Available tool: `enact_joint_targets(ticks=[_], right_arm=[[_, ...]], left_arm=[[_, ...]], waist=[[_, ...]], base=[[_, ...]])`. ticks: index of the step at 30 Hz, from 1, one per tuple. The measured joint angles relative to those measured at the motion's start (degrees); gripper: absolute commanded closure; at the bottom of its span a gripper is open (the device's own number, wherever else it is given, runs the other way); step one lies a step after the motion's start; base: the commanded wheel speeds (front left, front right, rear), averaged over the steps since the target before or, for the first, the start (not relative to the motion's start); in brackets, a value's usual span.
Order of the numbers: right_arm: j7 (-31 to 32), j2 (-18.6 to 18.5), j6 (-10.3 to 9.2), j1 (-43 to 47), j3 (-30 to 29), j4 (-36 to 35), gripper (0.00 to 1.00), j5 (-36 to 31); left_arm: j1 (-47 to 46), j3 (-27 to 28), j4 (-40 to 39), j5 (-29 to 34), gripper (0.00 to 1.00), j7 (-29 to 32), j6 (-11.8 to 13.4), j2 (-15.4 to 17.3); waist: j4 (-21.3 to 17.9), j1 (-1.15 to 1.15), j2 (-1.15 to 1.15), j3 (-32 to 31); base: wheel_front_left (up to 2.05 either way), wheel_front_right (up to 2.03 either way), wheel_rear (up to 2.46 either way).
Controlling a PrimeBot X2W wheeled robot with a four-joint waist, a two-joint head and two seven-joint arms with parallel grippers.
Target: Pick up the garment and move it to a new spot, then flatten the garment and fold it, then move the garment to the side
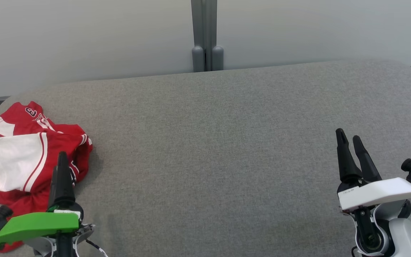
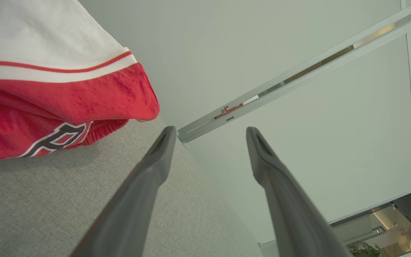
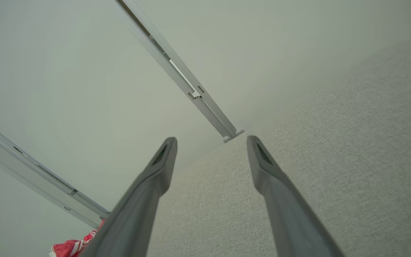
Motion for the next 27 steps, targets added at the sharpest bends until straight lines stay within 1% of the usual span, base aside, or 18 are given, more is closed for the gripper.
enact_joint_targets(ticks=[5, 16, 18, 23, 27], right_arm=[[-0.9, -0.1, 0.00, 0.0, 1.1, -1.3, 0.00, -6.1], [-3.0, -0.2, 0.00, 0.1, 2.7, -2.2, 0.00, -17.6], [-3.2, -0.1, 0.00, 0.1, 3.0, -2.3, 0.00, -19.6], [-4.1, -0.1, 0.01, 0.1, 3.2, -2.5, 0.00, -24.8], [-4.7, -0.1, 0.01, 0.3, 3.4, -1.9, 0.00, -28.5]], left_arm=[[0.9, -3.7, -1.8, 7.7, 0.00, -0.9, 0.7, 0.0], [1.9, -9.7, -0.9, 24.4, 0.00, -3.0, 5.7, 0.1], [1.9, -10.5, -1.0, 26.1, 0.00, -3.3, 6.7, 0.1], [1.9, -12.9, -1.0, 32.3, 0.00, -4.1, 7.6, 0.2], [1.9, -15.3, 0.5, 36.4, 0.00, -4.7, 8.7, 1.2]], waist=[[-0.1, 0.00, 0.00, 0.0], [-0.4, 0.00, 0.00, -0.3], [-0.4, 0.00, 0.00, -0.4], [-0.4, 0.00, 0.00, -0.4], [-0.4, 0.00, 0.00, -0.6]], base=[[0.00, 0.00, 0.00], [0.00, 0.00, 0.00], [0.00, 0.00, 0.00], [0.00, 0.00, 0.00], [0.00, 0.00, 0.00]])
